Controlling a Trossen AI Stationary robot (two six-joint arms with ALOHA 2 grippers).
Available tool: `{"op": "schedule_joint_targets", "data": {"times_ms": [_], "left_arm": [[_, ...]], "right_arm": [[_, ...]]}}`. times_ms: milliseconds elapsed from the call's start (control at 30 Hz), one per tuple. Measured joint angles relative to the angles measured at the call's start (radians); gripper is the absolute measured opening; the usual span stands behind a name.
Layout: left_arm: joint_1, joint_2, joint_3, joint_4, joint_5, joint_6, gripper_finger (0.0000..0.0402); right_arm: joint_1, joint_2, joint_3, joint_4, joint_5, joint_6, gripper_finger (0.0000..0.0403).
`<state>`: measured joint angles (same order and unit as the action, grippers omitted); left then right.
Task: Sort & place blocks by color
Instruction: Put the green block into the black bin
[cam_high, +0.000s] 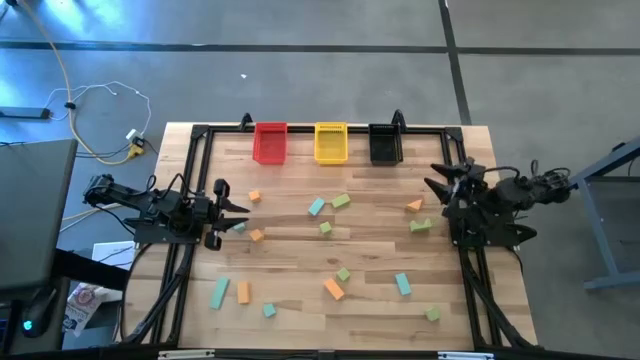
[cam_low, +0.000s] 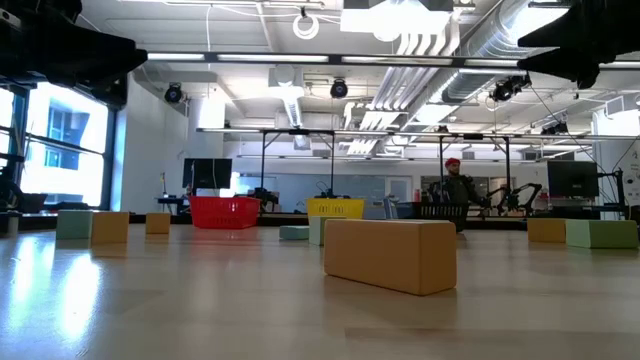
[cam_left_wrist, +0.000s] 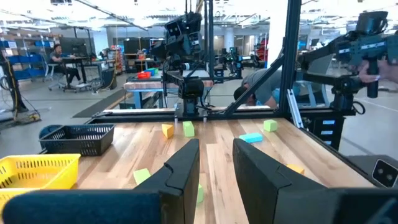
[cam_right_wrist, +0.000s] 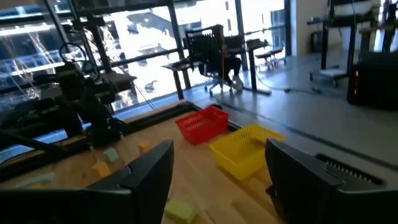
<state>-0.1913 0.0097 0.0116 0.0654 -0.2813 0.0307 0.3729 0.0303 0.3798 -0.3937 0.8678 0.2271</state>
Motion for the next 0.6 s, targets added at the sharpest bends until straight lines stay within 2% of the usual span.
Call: {"op": "schedule_joint_targets", "data": {"times_ms": [267, 600], "left_arm": [[0.000, 0.000, 0.000, 0.000, -0.053, -0.024, 0.0088], [0.000, 0.000, 0.000, -0.001, -0.132, 0.011, 0.0088]], "right_arm": [[0.000, 0.174, 0.140, -0.120, -0.017, 0.061, 0.0240], [0.000, 0.447, 0.338, -0.458, -0.161, 0.248, 0.0240]]}}
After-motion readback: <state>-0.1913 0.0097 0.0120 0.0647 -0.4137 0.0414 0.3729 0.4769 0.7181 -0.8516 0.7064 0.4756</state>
